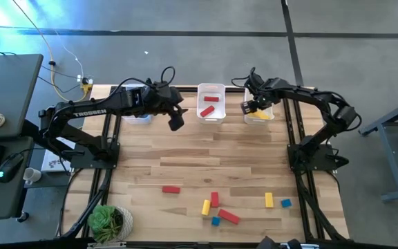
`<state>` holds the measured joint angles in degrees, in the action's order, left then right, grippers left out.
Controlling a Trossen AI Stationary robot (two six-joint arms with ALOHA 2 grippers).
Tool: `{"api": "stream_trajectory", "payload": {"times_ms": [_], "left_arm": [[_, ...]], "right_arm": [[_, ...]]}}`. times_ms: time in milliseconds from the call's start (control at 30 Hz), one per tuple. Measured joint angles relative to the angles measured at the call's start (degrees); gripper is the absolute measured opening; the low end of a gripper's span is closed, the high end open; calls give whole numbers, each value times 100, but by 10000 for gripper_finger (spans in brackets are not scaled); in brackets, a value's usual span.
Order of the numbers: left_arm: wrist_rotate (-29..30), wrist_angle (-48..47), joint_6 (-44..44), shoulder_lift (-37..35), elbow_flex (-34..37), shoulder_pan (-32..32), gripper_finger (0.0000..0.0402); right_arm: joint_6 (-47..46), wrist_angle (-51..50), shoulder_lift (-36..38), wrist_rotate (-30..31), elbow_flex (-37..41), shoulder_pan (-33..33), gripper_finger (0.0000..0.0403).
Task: Sort & place blocks by color
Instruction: Put the red block into the left white bin
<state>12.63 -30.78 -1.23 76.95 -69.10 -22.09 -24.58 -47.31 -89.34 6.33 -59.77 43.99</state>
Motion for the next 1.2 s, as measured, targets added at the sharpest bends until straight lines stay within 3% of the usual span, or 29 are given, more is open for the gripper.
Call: {"api": "stream_trajectory", "payload": {"times_ms": [433,600,933,1200], "left_arm": [[-3,-980,108,0,0,199,207],[-128,-1450,133,0,0,449,207],[-1007,-1860,517,0,0,1087,207],[-1022,-1898,790,0,0,1878,207]], "right_arm": [[-484,-1302,4,118,-1252,-670,171],[-776,-1312,4,193,-1558,-1098,171],[-1348,-1193,7,218,-2051,-1862,171],[-1562,-1029,7,289,-2085,-2377,171]]}}
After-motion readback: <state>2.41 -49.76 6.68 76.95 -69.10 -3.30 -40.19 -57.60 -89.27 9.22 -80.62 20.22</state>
